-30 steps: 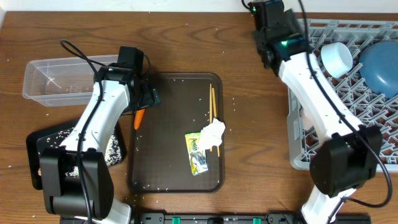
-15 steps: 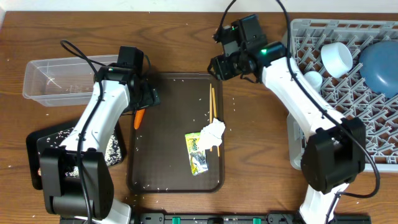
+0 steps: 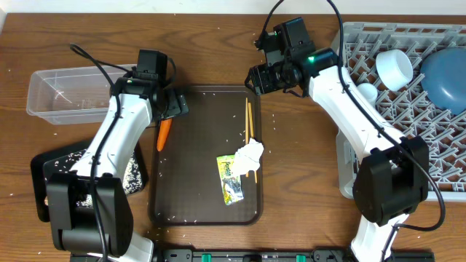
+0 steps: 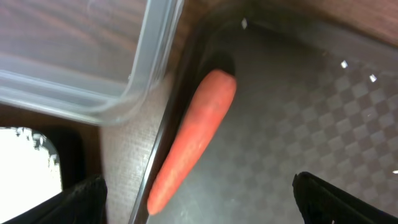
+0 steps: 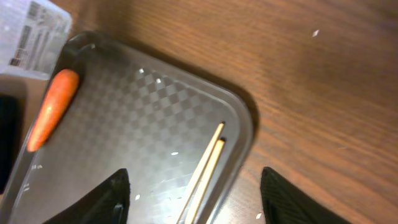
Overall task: Sort waste into correct bins and load items into the dishwasher rack
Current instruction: 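Move the right gripper left over the chopsticks on the tray, then grasp the orange carrot on the tray with the left gripper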
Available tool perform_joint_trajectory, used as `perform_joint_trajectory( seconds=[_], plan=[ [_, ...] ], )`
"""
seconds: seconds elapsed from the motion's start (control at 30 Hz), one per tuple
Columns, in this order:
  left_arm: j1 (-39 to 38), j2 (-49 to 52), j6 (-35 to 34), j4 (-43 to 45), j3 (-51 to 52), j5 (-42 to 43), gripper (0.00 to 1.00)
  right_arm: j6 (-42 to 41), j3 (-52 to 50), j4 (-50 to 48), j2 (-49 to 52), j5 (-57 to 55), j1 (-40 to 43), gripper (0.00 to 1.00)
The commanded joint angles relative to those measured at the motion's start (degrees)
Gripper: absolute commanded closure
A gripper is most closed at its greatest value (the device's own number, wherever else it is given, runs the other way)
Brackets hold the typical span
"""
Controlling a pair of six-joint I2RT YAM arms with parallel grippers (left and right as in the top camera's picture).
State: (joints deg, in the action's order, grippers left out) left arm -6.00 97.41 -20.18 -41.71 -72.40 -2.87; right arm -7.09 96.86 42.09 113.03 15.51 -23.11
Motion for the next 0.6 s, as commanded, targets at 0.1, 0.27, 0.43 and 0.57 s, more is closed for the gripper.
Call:
perform_joint_trajectory(
  seconds=[0.1, 0.27, 0.43, 0.57],
  plan=[
    [0.15, 4.33, 5.62, 1.77, 0.09, 0.33, 0.04, -1.27, -0.39, -2.03, 1.18, -9.51, -0.63, 0.27],
    [0.07, 8.9, 7.37, 1.77, 0.09, 1.14, 0.27, -2.75, -1.03, -2.73, 1.66, -9.53, -0.63, 0.27],
    [-0.7, 10.64, 9.31, 2.23, 0.09, 1.14, 0.35, -2.75, -2.71, -4.66, 1.75, -9.53, -0.63, 0.27],
    [-1.86, 10.82, 11.32, 3.21, 0.09, 1.11, 0.34, -3.04, -4.68, -6.62, 1.75, -9.53, -0.63, 0.26]
  ],
)
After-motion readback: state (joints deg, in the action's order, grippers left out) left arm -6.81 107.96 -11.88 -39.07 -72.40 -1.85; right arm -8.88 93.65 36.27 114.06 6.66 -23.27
